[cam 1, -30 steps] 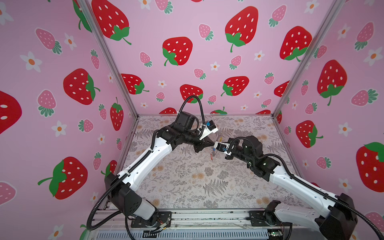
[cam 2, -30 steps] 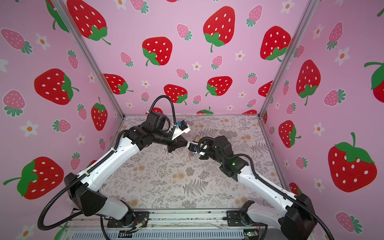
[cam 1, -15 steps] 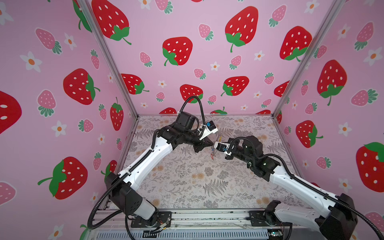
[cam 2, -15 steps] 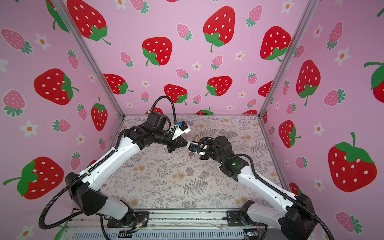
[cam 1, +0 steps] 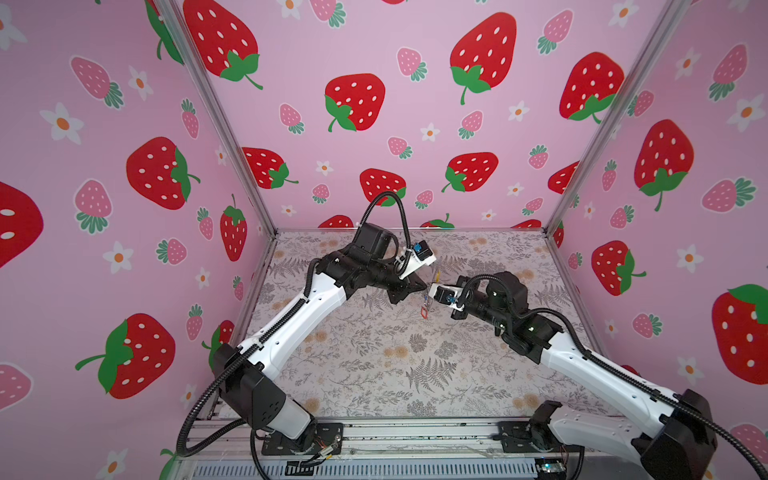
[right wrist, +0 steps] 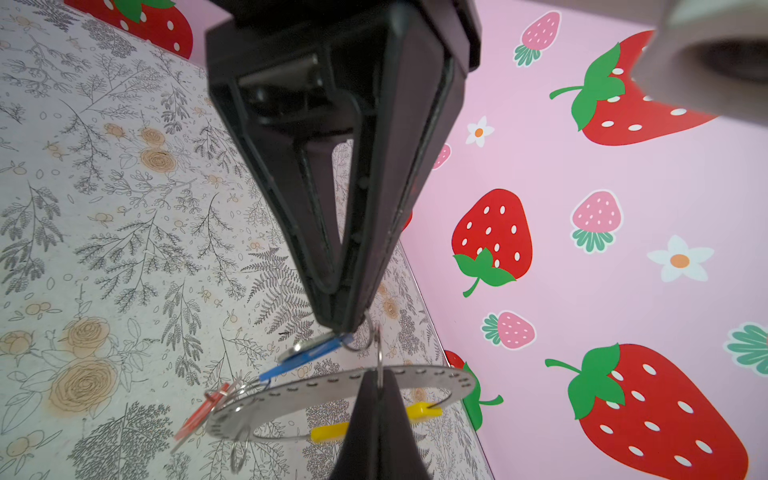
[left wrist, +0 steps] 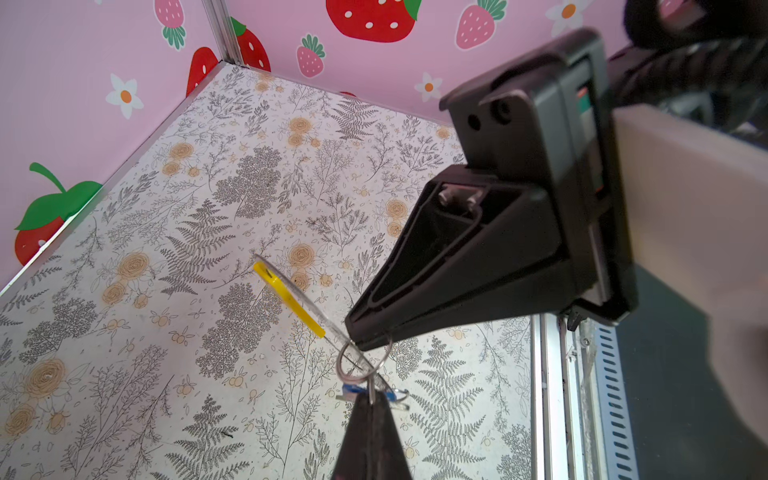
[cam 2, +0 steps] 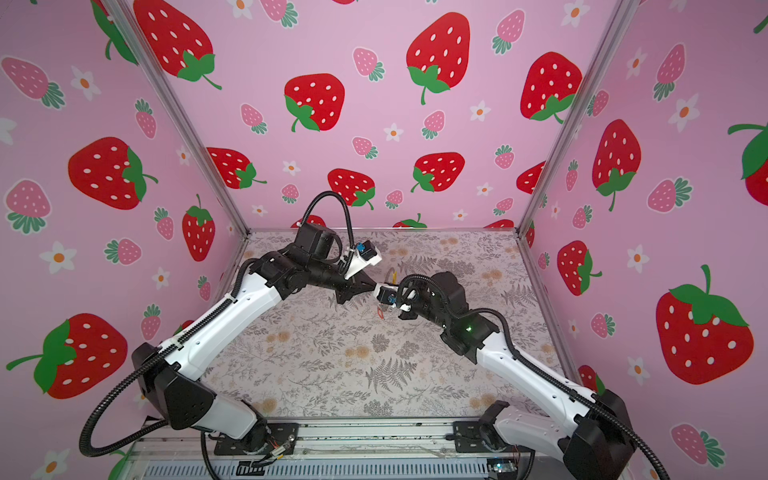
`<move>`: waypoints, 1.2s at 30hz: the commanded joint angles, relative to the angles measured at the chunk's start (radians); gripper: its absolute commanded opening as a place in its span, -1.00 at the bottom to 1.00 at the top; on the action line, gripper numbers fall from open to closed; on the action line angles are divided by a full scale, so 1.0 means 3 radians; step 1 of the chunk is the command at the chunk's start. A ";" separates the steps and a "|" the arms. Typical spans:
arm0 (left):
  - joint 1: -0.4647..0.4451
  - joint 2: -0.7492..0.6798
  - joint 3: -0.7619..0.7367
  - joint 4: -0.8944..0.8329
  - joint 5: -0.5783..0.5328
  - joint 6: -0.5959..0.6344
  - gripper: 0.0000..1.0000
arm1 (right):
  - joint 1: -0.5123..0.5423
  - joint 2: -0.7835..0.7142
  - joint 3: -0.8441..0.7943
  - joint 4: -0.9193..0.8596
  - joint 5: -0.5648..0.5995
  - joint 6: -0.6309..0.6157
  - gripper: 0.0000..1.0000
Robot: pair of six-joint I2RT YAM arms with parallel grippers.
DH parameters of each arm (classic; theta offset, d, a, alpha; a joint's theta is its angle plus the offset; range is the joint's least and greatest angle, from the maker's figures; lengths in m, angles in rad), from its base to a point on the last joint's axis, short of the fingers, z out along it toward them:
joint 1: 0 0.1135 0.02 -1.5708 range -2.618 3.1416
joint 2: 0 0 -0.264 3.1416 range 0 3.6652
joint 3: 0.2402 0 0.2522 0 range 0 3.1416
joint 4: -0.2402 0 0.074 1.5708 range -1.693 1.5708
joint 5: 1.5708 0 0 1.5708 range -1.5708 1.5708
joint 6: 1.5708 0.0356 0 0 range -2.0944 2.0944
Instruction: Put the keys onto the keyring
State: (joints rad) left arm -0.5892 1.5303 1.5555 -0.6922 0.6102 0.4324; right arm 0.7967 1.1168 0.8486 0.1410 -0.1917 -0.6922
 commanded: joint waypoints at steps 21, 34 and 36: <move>-0.0018 -0.0016 0.0122 0.0097 0.0103 0.0028 -1.00 | 0.0015 -0.0030 0.0060 0.0035 -0.0097 0.0027 -1.00; -0.0002 -0.0069 0.0054 0.0217 -0.0116 -0.0037 -1.00 | 0.0015 -0.0071 0.0043 0.0011 -0.0194 0.0012 -1.00; 0.0000 -0.0087 0.0038 0.0236 -0.0134 -0.0050 -1.00 | 0.0018 -0.0072 0.0037 0.0001 -0.0218 0.0007 -1.00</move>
State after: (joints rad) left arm -0.5941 1.5299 1.5551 -0.6773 0.6006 0.4202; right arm 0.7963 1.1168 0.8486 0.1413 -0.1997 -0.6888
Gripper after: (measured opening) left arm 0.049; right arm 0.039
